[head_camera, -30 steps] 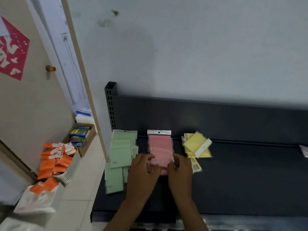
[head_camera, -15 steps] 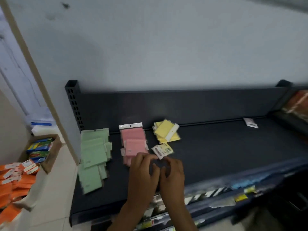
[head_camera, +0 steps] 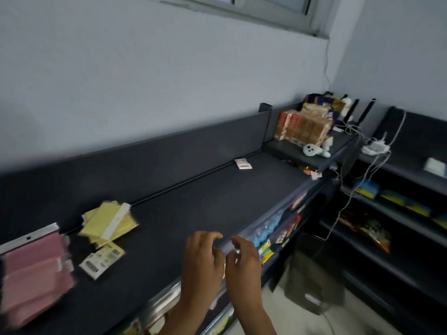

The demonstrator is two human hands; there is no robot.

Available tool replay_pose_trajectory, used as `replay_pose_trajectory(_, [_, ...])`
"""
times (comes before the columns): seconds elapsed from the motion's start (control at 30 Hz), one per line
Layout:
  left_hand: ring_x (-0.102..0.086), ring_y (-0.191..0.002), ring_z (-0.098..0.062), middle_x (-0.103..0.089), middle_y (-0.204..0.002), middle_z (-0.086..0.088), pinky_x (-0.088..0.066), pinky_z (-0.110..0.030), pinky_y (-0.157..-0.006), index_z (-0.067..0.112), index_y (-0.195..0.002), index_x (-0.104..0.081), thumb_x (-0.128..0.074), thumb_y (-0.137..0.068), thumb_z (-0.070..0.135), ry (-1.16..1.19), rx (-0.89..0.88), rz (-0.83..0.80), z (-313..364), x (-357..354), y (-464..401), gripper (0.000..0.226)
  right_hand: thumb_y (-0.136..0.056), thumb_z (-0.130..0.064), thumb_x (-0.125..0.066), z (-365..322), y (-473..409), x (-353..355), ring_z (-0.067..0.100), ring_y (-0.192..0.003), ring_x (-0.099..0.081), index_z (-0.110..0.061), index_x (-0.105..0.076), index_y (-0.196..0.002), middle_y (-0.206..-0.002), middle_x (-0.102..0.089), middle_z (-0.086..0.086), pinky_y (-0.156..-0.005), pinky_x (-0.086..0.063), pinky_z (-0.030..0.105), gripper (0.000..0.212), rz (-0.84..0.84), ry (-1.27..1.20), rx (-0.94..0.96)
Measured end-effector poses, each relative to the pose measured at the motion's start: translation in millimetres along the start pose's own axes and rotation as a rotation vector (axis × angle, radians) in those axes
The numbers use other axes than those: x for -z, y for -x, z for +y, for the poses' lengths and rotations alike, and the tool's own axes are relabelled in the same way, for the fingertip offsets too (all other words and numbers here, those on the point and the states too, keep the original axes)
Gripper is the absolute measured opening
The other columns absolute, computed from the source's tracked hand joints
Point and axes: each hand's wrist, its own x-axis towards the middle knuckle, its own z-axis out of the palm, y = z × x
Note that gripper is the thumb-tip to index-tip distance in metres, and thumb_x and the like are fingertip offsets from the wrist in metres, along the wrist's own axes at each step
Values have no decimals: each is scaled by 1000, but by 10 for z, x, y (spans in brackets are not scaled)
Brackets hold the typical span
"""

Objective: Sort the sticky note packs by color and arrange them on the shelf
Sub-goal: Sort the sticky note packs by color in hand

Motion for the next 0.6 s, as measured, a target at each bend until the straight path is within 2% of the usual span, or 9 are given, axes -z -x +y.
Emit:
replay_pose_trajectory(0.07, [-50, -104, -13, -55, -108, 12, -47, -30, -86, 28, -110, -63, -64, -83, 6, -12, -19, -40, 174, -250, -93, 35, -93, 4, -49, 171, -184, 220, 12, -119, -55, -19, -61, -129, -125, -61, -4, -105, -46, 31, 45, -7, 29, -30])
replay_pose_trajectory(0.1, [-49, -104, -12, -55, -108, 13, -44, -24, -85, 29, -110, -63, -64, -84, 8, -21, -30, -62, 248, -363, -131, 33, -92, 7, -48, 247, -264, 318, 13, -121, -55, -18, -61, -130, -127, -61, -3, -106, -45, 32, 48, -18, 38, -39])
replay_pose_trajectory(0.13, [-48, -104, -9, -54, -108, 14, -39, -17, -82, 30, -110, -62, -64, -86, 10, -24, -33, -81, 319, -465, -170, 32, -91, 8, -48, 314, -340, 404, 13, -122, -55, -18, -61, -131, -127, -60, -3, -107, -45, 31, 49, -25, 44, -40])
replay_pose_trajectory(0.2, [-47, -105, -6, -53, -110, 16, -36, -12, -77, 31, -110, -61, -62, -88, 9, -14, -24, -107, 455, -654, -242, 32, -92, 8, -47, 442, -508, 539, 12, -121, -56, -18, -60, -132, -128, -60, -4, -104, -43, 24, 49, -34, 53, -33])
replay_pose_trajectory(0.27, [-49, -106, -8, -53, -112, 14, -43, -16, -77, 30, -112, -61, -60, -88, 3, 3, -17, -131, 590, -847, -293, 36, -96, 1, -49, 564, -671, 638, 9, -116, -58, -21, -60, -132, -127, -62, -6, -97, -44, 17, 44, -63, 63, -31])
replay_pose_trajectory(0.33, [-48, -108, -6, -52, -114, 15, -49, -22, -80, 32, -115, -60, -56, -90, 1, 0, -17, -167, 738, -1023, -304, 40, -99, -9, -51, 714, -792, 719, 2, -103, -62, -25, -63, -126, -119, -67, -9, -87, -46, 11, 33, -89, 62, -16])
replay_pose_trajectory(0.4, [-47, -108, -5, -52, -114, 16, -48, -23, -82, 34, -115, -60, -53, -90, 1, 5, -25, -190, 874, -1197, -297, 42, -98, -13, -53, 870, -867, 828, 0, -93, -61, -25, -65, -122, -112, -70, -9, -77, -43, 5, 29, -102, 48, -50])
replay_pose_trajectory(0.6, [-48, -111, -8, -50, -115, 14, -53, -31, -83, 31, -115, -60, -53, -91, 1, 15, -57, -241, 1121, -1634, -336, 39, -97, -20, -57, 1179, -1103, 1153, 0, -91, -64, -27, -66, -114, -103, -70, -13, -75, -46, 8, 21, -51, -1, -104])
